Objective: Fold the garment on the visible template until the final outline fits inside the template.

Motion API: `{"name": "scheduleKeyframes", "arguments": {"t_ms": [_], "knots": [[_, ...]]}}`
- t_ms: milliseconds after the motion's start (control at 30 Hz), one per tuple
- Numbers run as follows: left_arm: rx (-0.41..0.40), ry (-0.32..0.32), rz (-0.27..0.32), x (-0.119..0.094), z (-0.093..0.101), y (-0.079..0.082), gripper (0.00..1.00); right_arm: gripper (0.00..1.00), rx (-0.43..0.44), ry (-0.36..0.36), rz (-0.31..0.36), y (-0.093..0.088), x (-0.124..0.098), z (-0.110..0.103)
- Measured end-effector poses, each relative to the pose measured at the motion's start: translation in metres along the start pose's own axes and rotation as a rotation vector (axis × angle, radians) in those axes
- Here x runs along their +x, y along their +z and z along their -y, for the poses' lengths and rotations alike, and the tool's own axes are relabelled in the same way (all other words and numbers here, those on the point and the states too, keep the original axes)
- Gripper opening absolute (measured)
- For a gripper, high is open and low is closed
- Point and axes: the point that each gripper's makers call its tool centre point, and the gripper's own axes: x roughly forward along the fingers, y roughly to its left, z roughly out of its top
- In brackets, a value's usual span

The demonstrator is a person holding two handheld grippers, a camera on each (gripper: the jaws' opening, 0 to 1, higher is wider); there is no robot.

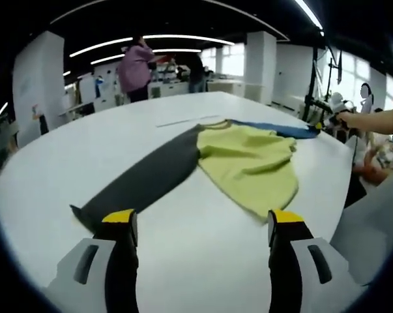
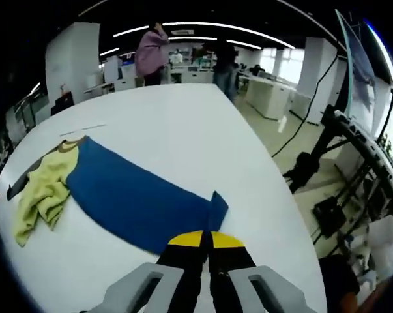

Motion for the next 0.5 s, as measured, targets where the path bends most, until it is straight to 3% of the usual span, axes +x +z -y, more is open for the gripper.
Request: {"name": "scheduleKeyframes", "arguments": {"t_ms": [367,500], "knots": [[0.0,0.001,-0.016,0.0,0.0,-0.005,0.78,0.0,0.05,-0.066,-0.036,-0.014,0.0,0.024],[0.001,0.003,-0.021,0.0,-0.001,-0.007,0.78,0.13,0.07,-0.076,-0.03,-0.012,-0.004,0.025]]}}
